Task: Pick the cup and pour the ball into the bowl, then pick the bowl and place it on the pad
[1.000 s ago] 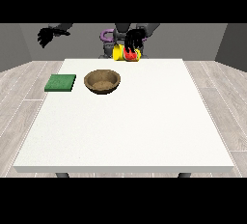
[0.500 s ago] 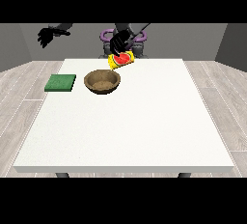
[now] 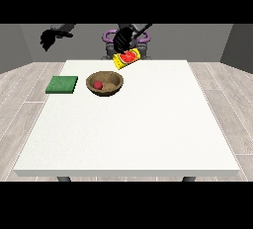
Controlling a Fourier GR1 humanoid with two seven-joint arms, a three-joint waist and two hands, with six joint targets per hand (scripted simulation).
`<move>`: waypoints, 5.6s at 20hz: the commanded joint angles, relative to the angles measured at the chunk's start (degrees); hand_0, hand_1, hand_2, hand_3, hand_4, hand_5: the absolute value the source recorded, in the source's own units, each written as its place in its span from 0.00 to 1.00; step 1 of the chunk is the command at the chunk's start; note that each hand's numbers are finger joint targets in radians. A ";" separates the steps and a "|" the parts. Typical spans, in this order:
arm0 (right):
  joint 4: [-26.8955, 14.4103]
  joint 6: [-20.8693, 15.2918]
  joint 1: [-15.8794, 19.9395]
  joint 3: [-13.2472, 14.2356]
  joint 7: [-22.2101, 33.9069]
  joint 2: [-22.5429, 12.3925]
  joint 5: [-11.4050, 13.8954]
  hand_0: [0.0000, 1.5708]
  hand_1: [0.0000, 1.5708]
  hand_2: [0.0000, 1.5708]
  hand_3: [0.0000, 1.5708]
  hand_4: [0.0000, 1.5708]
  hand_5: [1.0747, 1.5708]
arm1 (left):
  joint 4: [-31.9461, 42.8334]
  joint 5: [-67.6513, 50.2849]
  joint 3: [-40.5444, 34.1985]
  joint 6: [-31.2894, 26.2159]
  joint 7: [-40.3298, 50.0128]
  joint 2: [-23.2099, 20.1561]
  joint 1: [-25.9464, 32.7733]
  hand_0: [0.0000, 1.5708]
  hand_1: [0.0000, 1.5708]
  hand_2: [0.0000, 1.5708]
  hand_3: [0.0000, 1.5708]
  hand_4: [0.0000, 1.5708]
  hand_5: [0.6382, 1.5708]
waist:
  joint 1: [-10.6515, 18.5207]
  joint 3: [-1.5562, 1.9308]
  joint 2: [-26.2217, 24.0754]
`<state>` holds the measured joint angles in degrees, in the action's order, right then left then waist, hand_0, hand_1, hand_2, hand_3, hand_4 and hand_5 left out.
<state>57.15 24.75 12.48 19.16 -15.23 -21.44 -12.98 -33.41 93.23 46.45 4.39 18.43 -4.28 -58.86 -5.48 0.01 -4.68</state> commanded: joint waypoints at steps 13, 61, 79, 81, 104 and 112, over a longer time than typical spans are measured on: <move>2.81 -6.29 3.87 0.50 1.00 4.12 -0.86 0.00 0.00 0.00 0.00 0.21 0.99 | -22.98 -57.47 -38.82 26.52 -6.24 4.21 19.57 0.00 0.00 0.00 0.00 0.00 0.97 | 6.77 -1.47 11.54; -27.82 -51.78 18.82 -8.44 7.61 7.04 19.02 1.00 1.00 1.00 0.75 0.57 0.99 | -41.30 -90.30 -44.36 -3.33 -29.91 -2.91 35.93 0.00 0.00 0.00 0.00 0.59 0.86 | 19.38 -0.23 11.42; -14.24 -37.82 21.31 -11.55 28.03 1.31 18.53 1.00 1.00 1.00 0.49 0.51 1.00 | -28.41 -92.73 -55.03 -1.70 -38.53 -6.51 43.41 0.00 0.00 0.00 0.00 0.66 0.85 | 3.39 -0.03 3.87; -16.49 -33.55 22.42 -7.69 26.07 -5.75 16.69 1.00 1.00 1.00 0.46 0.49 1.00 | -32.40 -93.90 -53.53 -4.72 -36.40 -6.54 42.01 0.00 0.00 0.00 0.00 0.70 0.87 | 7.25 0.00 6.64; -23.39 -38.07 19.05 3.32 11.67 -14.55 13.04 0.78 0.78 0.90 0.83 0.00 0.96 | -22.65 -111.41 -76.90 -26.42 -43.16 -34.99 36.96 0.00 0.00 0.00 0.00 0.76 0.99 | 10.88 0.03 20.91; -26.58 -31.86 24.65 3.95 14.76 -16.93 10.83 0.00 0.00 0.12 0.08 0.00 0.64 | -23.52 -111.89 -75.43 -27.59 -40.38 -35.52 36.47 0.00 0.00 0.00 0.00 0.75 0.98 | 12.09 0.04 19.14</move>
<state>32.41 -7.93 35.18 22.37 -1.14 -37.38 -1.49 -54.90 -18.50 -30.00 -23.42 -24.34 -39.78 -22.13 5.92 0.03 15.63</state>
